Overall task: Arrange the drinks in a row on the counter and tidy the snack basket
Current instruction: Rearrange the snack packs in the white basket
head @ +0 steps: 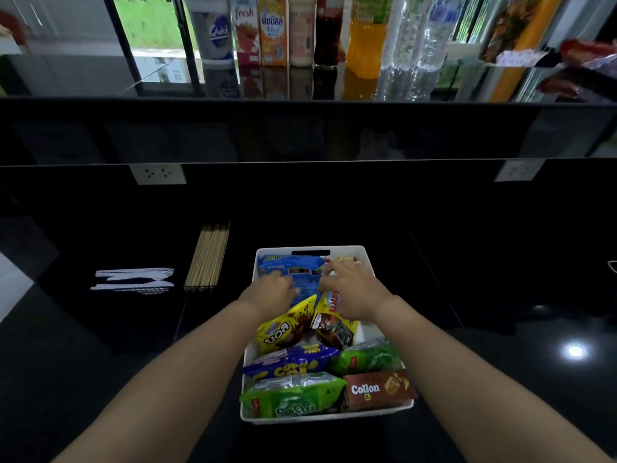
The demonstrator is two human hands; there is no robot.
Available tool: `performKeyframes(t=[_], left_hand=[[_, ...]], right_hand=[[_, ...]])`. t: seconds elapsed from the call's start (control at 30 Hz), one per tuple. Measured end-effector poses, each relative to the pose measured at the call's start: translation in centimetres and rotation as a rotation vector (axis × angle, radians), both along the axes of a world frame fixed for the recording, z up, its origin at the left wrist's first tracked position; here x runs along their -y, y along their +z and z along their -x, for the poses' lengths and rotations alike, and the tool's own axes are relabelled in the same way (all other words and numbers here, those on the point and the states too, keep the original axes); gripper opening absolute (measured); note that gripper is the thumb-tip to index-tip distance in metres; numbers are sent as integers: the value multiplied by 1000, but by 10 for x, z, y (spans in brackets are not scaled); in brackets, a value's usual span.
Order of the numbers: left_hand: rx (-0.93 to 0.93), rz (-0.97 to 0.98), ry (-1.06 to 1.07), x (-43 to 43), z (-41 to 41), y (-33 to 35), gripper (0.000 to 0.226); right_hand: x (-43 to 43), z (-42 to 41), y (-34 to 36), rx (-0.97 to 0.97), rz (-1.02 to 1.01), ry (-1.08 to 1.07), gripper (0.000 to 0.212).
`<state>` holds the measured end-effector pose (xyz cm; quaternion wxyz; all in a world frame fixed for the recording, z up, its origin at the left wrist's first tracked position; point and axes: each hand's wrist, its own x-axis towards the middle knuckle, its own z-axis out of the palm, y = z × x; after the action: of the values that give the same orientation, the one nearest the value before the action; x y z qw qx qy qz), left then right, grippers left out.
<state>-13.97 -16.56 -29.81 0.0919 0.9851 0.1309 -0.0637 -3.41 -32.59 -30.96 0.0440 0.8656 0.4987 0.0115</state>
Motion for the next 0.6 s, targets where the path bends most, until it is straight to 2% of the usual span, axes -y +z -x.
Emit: performKeyframes(t=[0.1, 0.2, 0.4, 0.6], left_hand=[[-40, 195, 41, 2, 8, 1, 49], [-101, 275, 32, 0, 14, 2, 53], [-166, 91, -108, -3, 19, 8, 34], [-128, -1, -167, 5, 18, 22, 48]], right_hand=[[4, 6, 0, 43, 48, -2, 51], [10, 8, 4, 84, 96, -20, 55], [12, 18, 12, 226, 238, -100, 71], [20, 23, 15, 219, 348, -184, 54]])
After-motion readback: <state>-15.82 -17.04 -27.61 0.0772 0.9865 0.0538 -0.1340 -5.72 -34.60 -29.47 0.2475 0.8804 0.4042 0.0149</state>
